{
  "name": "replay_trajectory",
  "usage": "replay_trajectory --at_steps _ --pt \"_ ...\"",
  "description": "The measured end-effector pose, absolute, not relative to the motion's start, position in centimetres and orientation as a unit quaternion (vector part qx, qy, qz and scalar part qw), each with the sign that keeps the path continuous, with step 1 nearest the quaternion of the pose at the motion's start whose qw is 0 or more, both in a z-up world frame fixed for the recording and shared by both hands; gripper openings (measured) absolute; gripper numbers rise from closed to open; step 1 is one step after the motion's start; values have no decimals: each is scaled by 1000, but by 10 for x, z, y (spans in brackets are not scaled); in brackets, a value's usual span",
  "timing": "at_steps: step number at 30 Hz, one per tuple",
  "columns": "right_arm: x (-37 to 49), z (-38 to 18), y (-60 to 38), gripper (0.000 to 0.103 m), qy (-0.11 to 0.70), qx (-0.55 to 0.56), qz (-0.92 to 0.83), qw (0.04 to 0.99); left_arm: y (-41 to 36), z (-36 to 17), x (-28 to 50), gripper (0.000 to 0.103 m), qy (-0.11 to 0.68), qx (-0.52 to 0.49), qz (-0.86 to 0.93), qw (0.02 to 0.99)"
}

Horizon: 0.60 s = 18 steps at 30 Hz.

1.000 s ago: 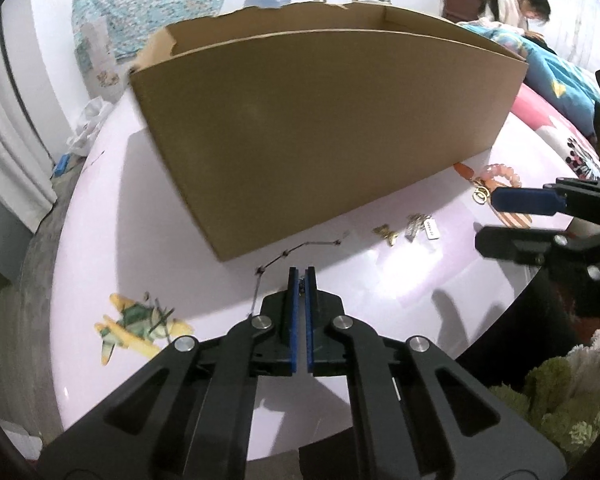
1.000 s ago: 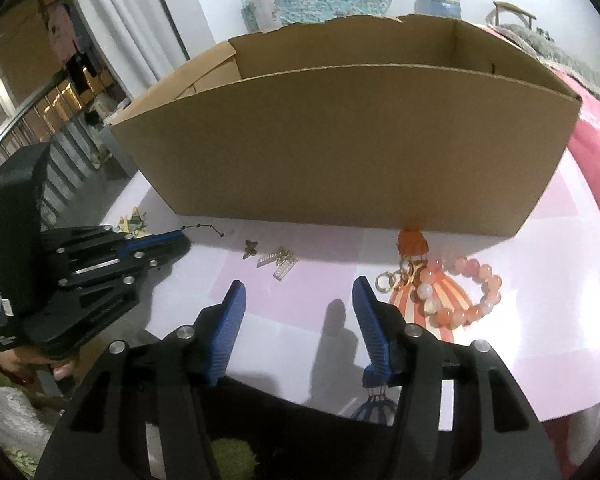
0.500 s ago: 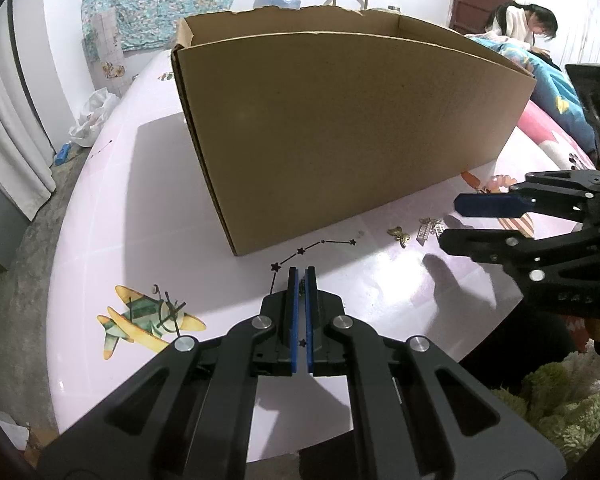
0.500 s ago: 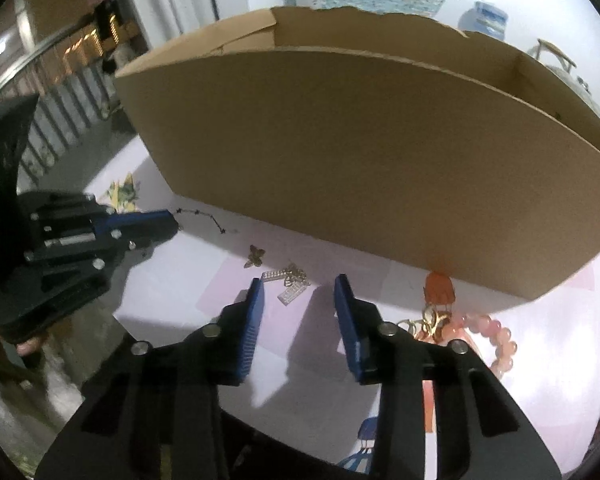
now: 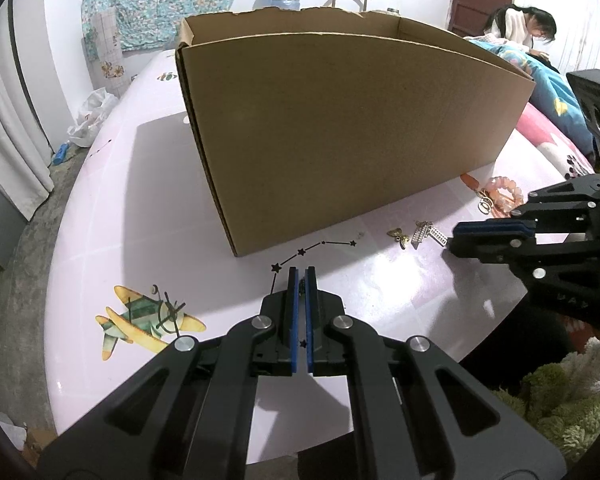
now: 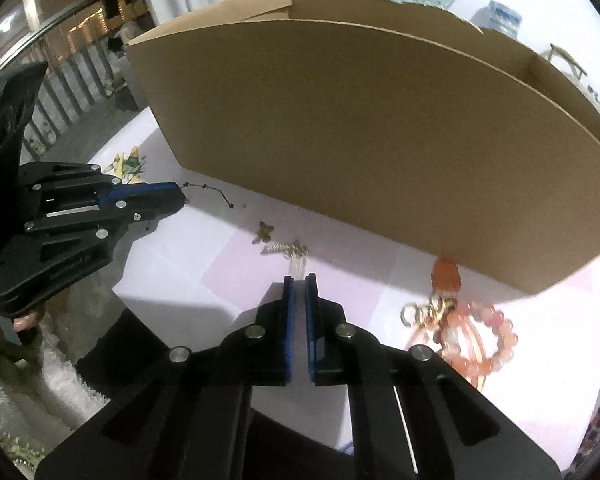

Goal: Organize jewelry
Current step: 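Grasp a small silver charm with the right gripper while the left gripper holds its charm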

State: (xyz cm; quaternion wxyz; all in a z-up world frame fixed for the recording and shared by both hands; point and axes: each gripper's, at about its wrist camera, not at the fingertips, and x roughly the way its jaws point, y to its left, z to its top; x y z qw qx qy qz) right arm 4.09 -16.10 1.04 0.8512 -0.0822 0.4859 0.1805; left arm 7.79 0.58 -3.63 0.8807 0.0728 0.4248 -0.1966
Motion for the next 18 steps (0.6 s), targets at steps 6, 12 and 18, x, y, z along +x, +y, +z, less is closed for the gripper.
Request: replay_trajectory --at_steps 6,12,18 --pt "37 11 -176 5 501 -56 158 849 5 -35 77 2 424 73 -196 881" --pt "43 13 -172 22 488 -41 168 856 6 -35 78 2 424 71 -196 881" --pt "58 8 -154 22 483 -67 162 858 5 -36 78 2 424 70 -195 882"
